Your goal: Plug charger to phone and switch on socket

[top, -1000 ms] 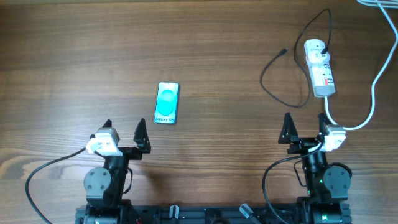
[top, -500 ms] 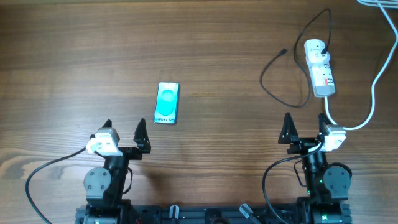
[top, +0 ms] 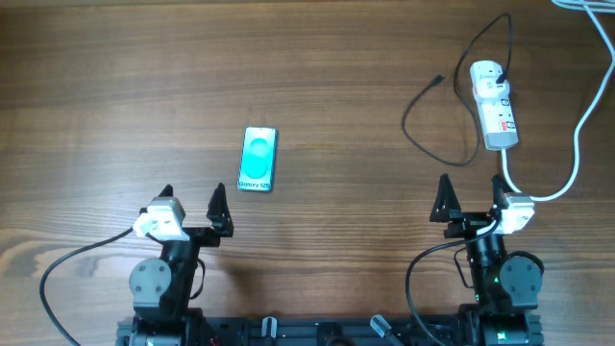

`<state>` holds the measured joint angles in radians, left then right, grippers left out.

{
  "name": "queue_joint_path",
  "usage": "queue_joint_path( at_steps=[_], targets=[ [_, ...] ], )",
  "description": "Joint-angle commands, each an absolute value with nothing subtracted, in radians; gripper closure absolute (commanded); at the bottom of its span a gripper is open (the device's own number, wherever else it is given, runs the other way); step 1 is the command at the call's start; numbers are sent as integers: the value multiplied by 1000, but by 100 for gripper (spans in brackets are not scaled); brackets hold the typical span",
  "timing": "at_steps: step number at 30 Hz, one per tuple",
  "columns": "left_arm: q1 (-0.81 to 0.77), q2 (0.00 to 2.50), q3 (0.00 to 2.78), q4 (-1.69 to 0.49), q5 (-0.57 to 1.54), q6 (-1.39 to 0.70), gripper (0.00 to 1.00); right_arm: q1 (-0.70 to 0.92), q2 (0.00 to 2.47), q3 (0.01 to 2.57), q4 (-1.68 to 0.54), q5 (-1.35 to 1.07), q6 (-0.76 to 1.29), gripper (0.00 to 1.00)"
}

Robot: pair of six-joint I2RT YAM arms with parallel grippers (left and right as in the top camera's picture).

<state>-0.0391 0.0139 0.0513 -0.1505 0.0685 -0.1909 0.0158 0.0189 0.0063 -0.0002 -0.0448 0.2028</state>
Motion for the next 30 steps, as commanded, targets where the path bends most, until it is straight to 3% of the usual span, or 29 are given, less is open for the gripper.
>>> queue_joint_path(
  at_steps=[1,15,30],
  targets=[
    [-41,7,63,-147,147,-172,0,12,5,5,2,-54,186,0],
    [-41,44,239,-319,149,-187,0,12,5,5,2,-54,186,0],
    [-41,455,617,-507,145,-160,0,12,5,5,2,-54,186,0]
  ],
)
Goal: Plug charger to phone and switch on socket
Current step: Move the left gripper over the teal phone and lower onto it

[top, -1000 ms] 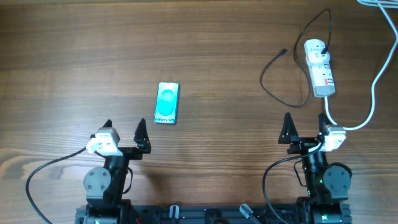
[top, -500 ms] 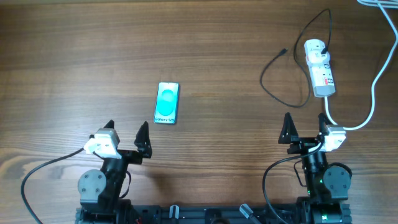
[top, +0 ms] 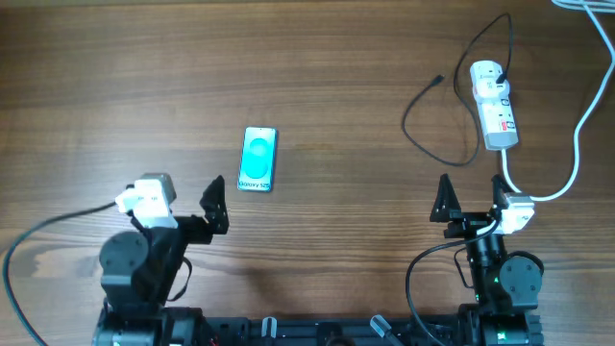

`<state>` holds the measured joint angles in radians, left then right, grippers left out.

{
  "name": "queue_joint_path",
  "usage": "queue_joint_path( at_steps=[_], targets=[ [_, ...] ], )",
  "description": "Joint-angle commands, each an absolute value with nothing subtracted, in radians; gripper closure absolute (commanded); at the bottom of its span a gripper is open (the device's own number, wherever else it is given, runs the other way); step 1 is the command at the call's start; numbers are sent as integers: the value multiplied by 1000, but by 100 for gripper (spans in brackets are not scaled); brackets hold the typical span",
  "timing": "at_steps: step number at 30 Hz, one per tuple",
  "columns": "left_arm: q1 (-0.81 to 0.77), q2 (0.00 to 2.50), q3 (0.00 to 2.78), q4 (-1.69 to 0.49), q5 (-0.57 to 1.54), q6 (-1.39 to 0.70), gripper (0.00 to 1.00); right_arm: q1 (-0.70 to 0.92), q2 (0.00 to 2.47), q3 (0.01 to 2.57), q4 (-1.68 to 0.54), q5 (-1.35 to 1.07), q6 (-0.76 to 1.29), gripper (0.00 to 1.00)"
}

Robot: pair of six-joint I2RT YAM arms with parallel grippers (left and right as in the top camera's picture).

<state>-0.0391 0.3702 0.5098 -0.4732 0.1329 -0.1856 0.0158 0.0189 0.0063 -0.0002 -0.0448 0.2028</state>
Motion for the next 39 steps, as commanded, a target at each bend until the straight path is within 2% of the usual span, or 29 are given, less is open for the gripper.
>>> queue_joint_path(
  at_steps=[1,11,16,20,23,39],
  targets=[
    [-41,482,645,-516,145,-160,0,12,5,5,2,-54,186,0],
    [-47,877,1067,-645,144,-159,0,12,5,5,2,-54,186,0],
    [-153,1130,1248,-788,59,-133,0,12,5,5,2,-54,186,0],
    [-297,1294,1273,-809,-128,-134,0,12,5,5,2,-54,186,0],
    [-356,1388,1273,-789,-174,-133,0,12,5,5,2,-54,186,0],
    [-362,1819,1272,-752,-163,-134,0,12,5,5,2,-54,186,0]
  ],
)
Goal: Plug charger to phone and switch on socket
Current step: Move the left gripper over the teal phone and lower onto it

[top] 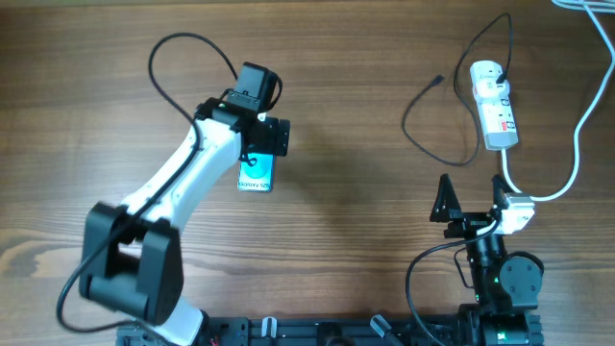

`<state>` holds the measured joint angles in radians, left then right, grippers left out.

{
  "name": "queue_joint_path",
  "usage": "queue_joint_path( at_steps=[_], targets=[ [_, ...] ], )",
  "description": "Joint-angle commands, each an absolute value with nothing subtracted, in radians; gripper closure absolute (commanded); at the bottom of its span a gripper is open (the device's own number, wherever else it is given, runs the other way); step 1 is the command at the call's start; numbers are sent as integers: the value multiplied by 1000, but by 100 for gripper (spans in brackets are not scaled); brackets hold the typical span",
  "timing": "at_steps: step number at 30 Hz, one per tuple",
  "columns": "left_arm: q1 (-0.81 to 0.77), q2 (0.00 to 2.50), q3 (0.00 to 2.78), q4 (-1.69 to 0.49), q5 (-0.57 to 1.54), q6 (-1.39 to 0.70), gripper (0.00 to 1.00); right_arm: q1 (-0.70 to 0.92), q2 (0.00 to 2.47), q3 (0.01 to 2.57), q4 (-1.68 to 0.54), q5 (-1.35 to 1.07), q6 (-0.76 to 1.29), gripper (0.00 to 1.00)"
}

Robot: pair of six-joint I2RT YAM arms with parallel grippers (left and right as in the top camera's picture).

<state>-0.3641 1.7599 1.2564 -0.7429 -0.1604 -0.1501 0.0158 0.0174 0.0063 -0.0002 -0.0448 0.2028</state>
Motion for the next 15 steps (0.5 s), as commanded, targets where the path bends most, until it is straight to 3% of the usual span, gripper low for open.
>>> queue_joint_path(
  at_steps=[1,15],
  targets=[
    [-362,1839,1270,-752,-145,-134,0,12,5,5,2,-54,186,0],
    [-348,1954,1214,-730,-45,-134,0,12,5,5,2,-54,186,0]
  ],
)
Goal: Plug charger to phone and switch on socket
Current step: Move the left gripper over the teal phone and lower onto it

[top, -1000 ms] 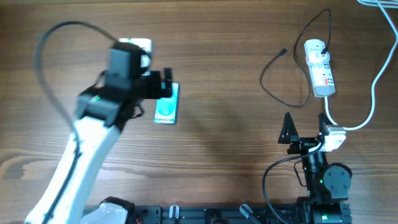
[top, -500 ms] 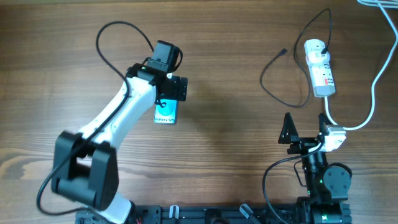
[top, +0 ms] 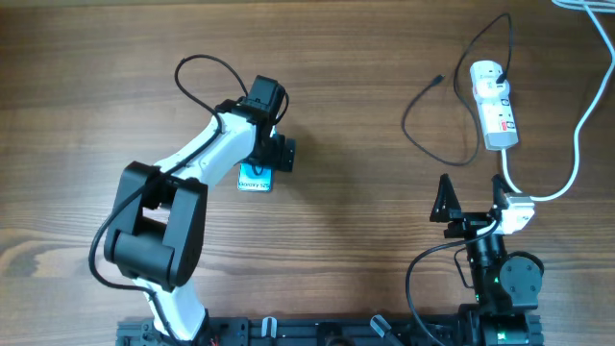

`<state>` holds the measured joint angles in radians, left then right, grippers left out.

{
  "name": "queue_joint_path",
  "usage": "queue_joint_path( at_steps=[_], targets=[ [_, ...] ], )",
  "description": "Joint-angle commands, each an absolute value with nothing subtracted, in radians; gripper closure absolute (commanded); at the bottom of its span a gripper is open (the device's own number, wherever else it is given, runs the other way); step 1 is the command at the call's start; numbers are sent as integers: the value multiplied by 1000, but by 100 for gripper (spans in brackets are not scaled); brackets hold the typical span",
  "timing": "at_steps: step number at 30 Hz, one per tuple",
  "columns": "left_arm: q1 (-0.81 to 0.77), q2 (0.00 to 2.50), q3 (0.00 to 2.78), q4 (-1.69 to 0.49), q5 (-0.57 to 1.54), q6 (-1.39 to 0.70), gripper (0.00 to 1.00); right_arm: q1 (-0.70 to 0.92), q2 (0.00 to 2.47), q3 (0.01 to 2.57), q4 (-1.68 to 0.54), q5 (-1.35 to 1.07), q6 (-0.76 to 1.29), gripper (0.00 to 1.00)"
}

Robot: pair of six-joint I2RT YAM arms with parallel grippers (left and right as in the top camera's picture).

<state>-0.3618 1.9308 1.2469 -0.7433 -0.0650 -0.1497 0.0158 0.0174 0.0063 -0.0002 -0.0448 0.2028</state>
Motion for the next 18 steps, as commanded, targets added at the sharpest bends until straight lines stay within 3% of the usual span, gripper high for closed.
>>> queue_joint_path(
  at_steps=[1,12,18],
  targets=[
    [-342,1961,1199,-719,-45,-134,0,12,5,5,2,-54,186,0],
    [-334,1973,1129,-661,44,-134,1,12,5,5,2,-54,186,0],
    [-334,1973,1122,-662,44,-134,12,12,5,5,2,-54,186,1]
  ],
)
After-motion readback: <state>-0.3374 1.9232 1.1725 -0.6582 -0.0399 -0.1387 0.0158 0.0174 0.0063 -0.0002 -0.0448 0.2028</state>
